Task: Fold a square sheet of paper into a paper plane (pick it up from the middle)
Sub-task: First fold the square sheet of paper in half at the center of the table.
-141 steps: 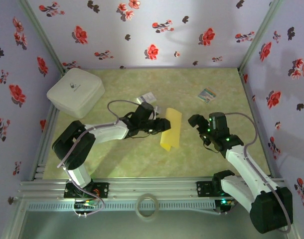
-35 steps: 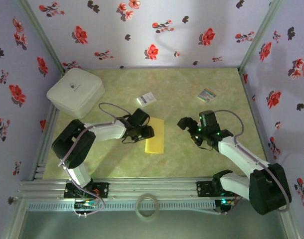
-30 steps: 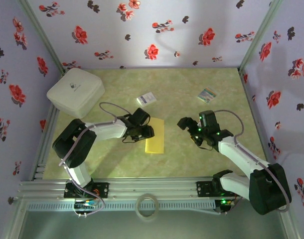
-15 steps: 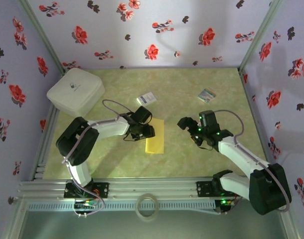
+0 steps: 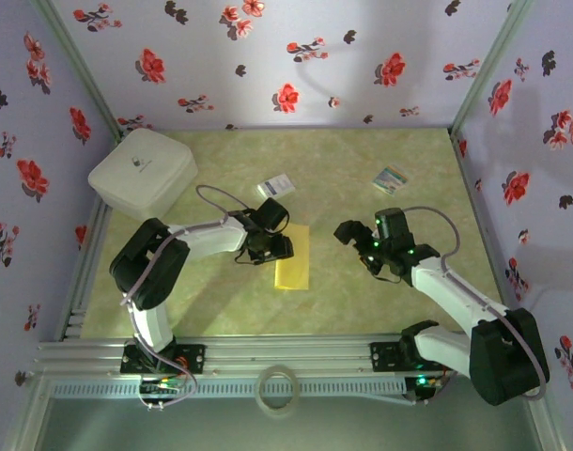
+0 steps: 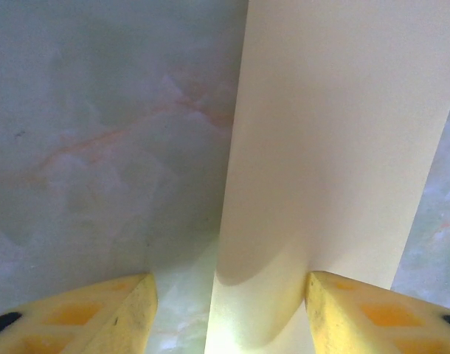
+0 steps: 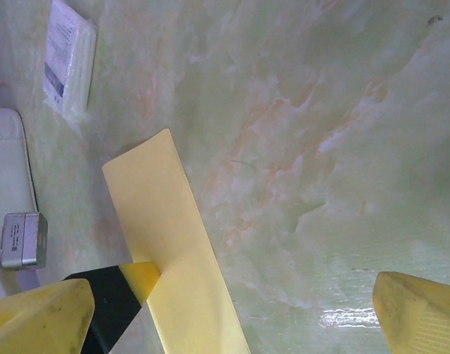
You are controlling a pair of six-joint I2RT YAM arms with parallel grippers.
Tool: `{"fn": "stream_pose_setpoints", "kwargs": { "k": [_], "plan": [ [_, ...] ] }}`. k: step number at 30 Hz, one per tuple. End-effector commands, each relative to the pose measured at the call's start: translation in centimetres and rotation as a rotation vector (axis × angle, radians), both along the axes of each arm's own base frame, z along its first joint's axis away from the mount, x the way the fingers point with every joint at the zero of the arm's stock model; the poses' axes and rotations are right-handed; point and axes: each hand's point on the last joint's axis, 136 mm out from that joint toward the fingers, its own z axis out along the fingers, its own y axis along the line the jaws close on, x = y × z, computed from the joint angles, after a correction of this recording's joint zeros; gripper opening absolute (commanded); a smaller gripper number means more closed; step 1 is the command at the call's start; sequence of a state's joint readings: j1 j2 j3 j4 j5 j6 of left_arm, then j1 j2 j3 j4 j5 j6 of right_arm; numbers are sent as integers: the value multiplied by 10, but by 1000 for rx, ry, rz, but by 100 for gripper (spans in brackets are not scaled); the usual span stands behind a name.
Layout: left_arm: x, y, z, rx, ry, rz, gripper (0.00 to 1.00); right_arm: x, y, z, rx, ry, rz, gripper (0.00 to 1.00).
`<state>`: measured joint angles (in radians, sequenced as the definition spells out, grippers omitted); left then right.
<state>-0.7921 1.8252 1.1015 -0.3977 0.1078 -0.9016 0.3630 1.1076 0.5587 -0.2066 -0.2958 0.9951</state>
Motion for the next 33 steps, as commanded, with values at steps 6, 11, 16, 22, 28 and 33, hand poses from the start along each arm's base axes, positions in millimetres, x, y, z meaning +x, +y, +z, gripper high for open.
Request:
{"fn": "stream_pose_setpoints", "kwargs": {
  "k": [6, 11, 16, 22, 28, 33],
  "plan": [
    [-2, 5, -28, 79, 21, -31, 58, 3, 4, 6, -11, -15, 24, 98],
    [-3, 6, -32, 89, 24, -45, 58, 3, 4, 7, -15, -17, 22, 98],
    [-3, 6, -34, 93, 29, -37, 58, 2, 4, 7, -17, -15, 25, 98],
    [-2, 5, -34, 87, 30, -26, 59, 3, 7, 9, -7, -21, 40, 98],
    [-3, 5, -35, 81, 34, -17, 59, 4, 11, 9, -1, -22, 52, 97],
    [-4, 7, -36, 88, 39, -11, 58, 4, 12, 9, -1, -23, 56, 97]
  ]
}}
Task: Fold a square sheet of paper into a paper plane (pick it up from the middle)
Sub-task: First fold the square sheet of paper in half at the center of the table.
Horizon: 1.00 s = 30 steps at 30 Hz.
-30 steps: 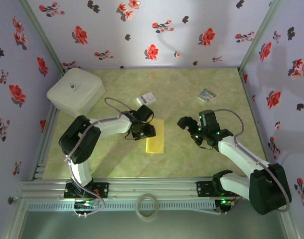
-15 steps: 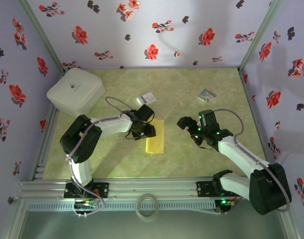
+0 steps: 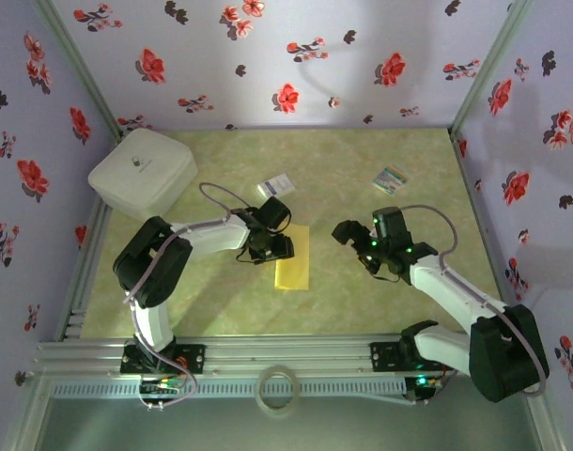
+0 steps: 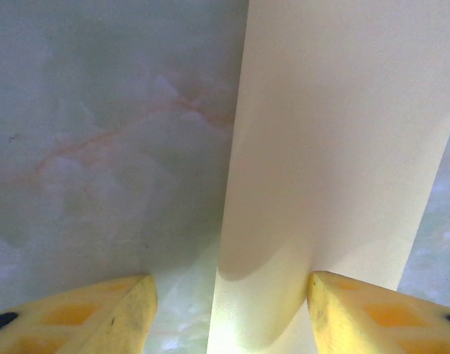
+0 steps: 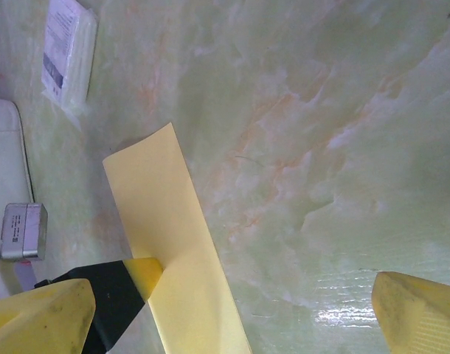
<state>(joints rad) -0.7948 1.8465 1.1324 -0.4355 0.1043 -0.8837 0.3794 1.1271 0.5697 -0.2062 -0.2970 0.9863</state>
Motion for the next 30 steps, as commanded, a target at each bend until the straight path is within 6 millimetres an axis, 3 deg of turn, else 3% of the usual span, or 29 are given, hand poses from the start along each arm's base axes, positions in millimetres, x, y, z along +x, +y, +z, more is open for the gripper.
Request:
{"fn": "stream_pose_setpoints", "kwargs": {
  "k": [1, 23, 26, 30],
  "plan": [
    [-4, 8, -35, 66, 28, 11, 58, 4, 7, 11, 7, -26, 34, 97],
    [-7, 12, -40, 81, 42, 36, 58, 5, 15, 8, 7, -16, 56, 96],
    [-7, 11, -40, 80, 40, 28, 58, 6, 21, 8, 23, -23, 73, 88],
    [-7, 10, -39, 80, 37, 18, 58, 6, 35, 4, 49, -12, 116, 61]
  ]
}}
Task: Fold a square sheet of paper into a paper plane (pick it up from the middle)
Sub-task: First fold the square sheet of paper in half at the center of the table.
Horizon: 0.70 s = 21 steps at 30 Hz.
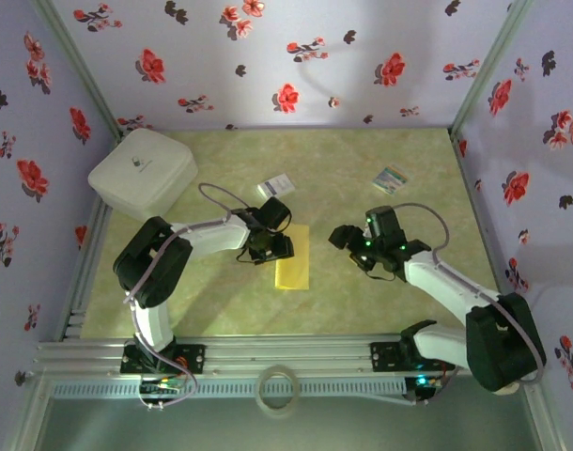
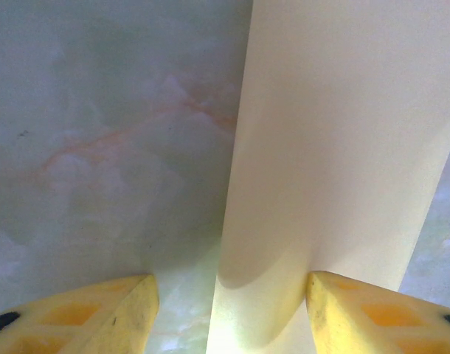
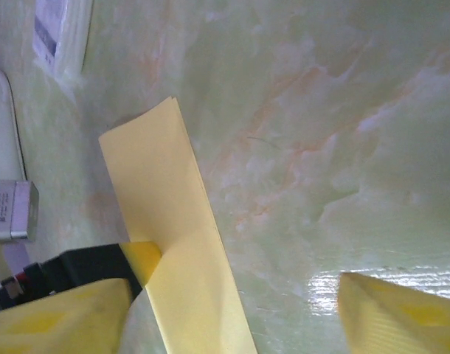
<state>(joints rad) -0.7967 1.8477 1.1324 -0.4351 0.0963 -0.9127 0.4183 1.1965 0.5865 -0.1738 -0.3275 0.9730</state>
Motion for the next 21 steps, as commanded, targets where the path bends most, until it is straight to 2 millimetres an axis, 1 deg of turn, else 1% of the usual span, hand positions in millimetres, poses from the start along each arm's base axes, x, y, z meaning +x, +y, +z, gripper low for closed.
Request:
{"fn": "stream_pose_setpoints", "kwargs": {
  "k": [1, 5, 6, 7, 13, 21],
  "plan": [
    [-8, 10, -39, 80, 37, -12, 58, 8, 21, 11, 52, -31, 57, 55],
    [-7, 9, -38, 75, 29, -18, 58, 14, 38, 8, 92, -22, 80, 28],
    [-6, 7, -37, 68, 22, -29, 58, 15, 42, 6, 92, -13, 88, 23],
    [-6, 5, -36, 64, 16, -37, 58, 15, 44, 4, 85, -5, 91, 22],
    [-7, 3, -36, 66, 17, -72, 58, 14, 42, -10, 45, 41, 80, 22],
    [-4, 2, -40, 75, 21, -64, 58, 13, 43, -14, 50, 59, 86, 22]
  ]
}}
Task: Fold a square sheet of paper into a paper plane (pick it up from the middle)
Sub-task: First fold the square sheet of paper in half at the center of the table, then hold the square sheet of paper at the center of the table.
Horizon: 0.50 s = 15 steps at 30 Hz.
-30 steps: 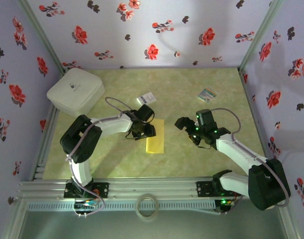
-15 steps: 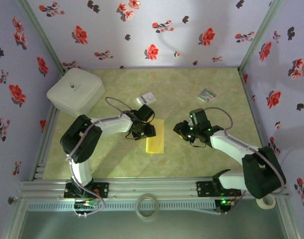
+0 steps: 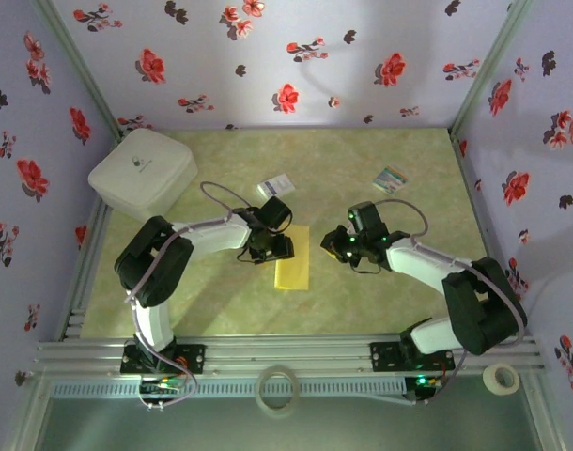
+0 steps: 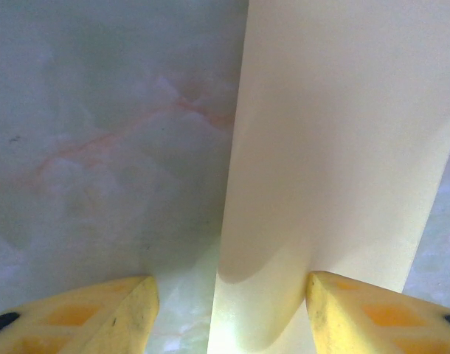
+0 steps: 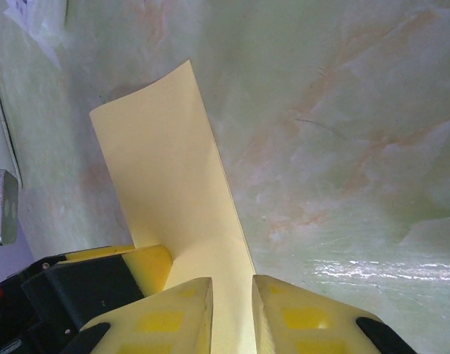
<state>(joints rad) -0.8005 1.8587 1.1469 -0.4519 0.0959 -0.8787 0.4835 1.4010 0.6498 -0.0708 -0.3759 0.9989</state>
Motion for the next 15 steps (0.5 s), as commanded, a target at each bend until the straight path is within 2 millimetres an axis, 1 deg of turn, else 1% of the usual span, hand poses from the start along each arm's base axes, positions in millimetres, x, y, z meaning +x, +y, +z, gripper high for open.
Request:
{"fn": "stream_pose_setpoints", "kwargs": {
  "k": [1, 9, 15],
  "plan": [
    [-3, 4, -39, 62, 22, -23, 58, 4, 8, 7, 26, -6, 11, 22],
    [-3, 2, -40, 57, 26, -19, 58, 3, 20, 10, 51, -15, 47, 19],
    [-4, 2, -41, 56, 26, -19, 58, 2, 28, 5, 49, 2, 70, 15]
  ]
}}
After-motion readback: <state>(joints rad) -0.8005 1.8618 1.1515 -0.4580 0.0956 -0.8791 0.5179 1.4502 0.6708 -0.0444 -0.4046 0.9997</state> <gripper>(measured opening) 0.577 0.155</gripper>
